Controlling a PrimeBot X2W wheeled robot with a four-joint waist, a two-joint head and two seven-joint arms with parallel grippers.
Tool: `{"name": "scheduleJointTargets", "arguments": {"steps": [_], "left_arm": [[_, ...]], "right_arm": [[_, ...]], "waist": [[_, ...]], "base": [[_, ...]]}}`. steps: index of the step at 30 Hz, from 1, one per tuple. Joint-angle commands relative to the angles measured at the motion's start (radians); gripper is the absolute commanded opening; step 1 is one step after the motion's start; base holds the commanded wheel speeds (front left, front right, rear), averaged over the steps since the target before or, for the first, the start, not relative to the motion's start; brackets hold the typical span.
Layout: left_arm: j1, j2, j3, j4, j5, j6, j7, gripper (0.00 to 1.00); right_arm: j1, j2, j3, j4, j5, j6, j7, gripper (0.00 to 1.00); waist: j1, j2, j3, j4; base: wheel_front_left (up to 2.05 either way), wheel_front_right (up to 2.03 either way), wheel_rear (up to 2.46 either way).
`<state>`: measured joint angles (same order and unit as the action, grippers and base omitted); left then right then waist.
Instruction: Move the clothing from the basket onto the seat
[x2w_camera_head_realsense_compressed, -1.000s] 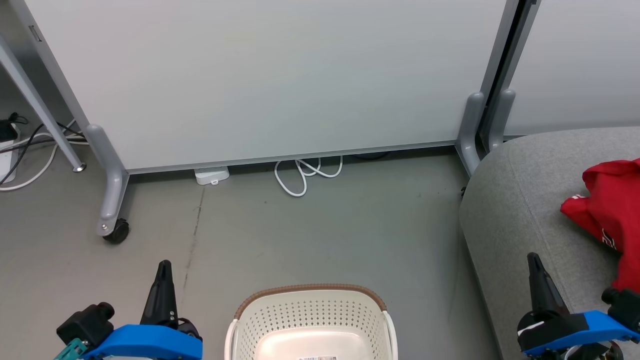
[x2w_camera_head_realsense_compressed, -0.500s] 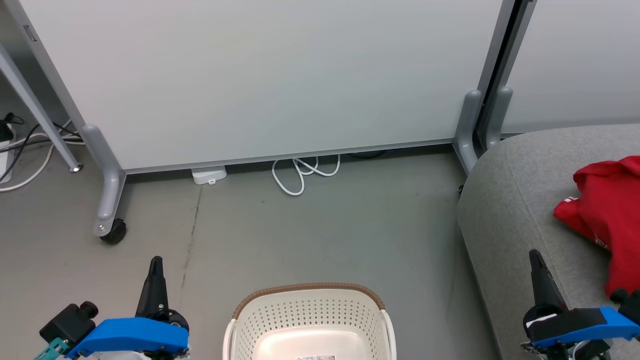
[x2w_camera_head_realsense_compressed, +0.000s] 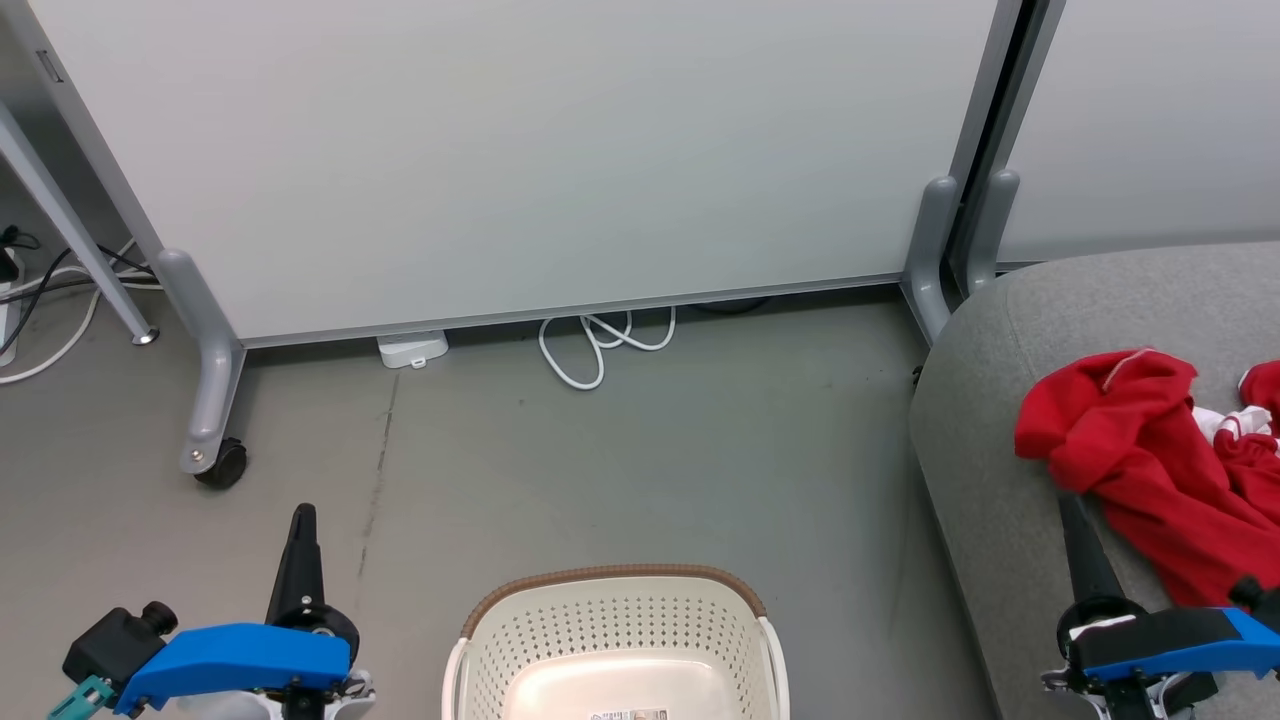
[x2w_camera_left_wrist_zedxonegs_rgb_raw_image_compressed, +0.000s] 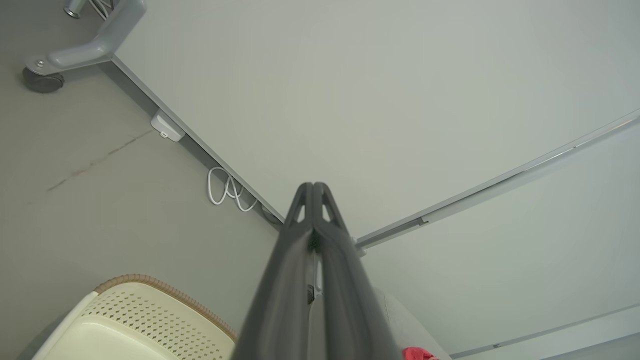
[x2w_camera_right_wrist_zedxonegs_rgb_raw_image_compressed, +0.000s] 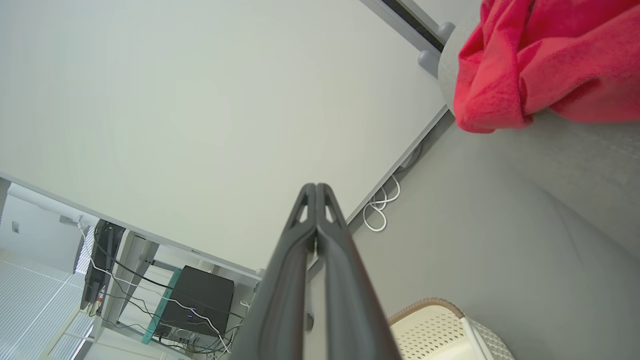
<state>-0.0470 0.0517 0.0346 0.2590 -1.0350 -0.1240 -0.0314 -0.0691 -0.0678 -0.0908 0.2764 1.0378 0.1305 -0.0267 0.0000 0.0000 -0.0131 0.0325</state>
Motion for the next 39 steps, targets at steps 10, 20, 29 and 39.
{"name": "scheduleJointTargets", "arguments": {"steps": [10,20,29,39], "left_arm": [[-0.034,0.003,0.021,-0.013,-0.122,-0.007,0.031,0.0],[-0.043,0.003,0.035,-0.014,-0.222,-0.008,0.057,0.0],[-0.048,0.002,0.044,-0.015,-0.304,-0.009,0.077,0.0],[-0.054,0.002,0.056,-0.015,-0.39,-0.009,0.1,0.0]], "right_arm": [[-0.028,0.004,-0.007,-0.017,0.122,0.0,0.029,0.0],[-0.034,0.007,-0.011,-0.021,0.221,0.0,0.054,0.0],[-0.036,0.01,-0.014,-0.025,0.302,0.0,0.075,0.0],[-0.039,0.012,-0.018,-0.027,0.387,0.0,0.096,0.0]], "waist": [[0.0,0.0,0.002,-0.005],[0.0,0.0,0.005,-0.01],[0.0,0.0,0.007,-0.014],[0.0,0.0,0.01,-0.019]], "base": [[0.0,0.0,0.0],[0.0,0.0,0.0],[0.0,0.0,0.0],[0.0,0.0,0.0]]}}
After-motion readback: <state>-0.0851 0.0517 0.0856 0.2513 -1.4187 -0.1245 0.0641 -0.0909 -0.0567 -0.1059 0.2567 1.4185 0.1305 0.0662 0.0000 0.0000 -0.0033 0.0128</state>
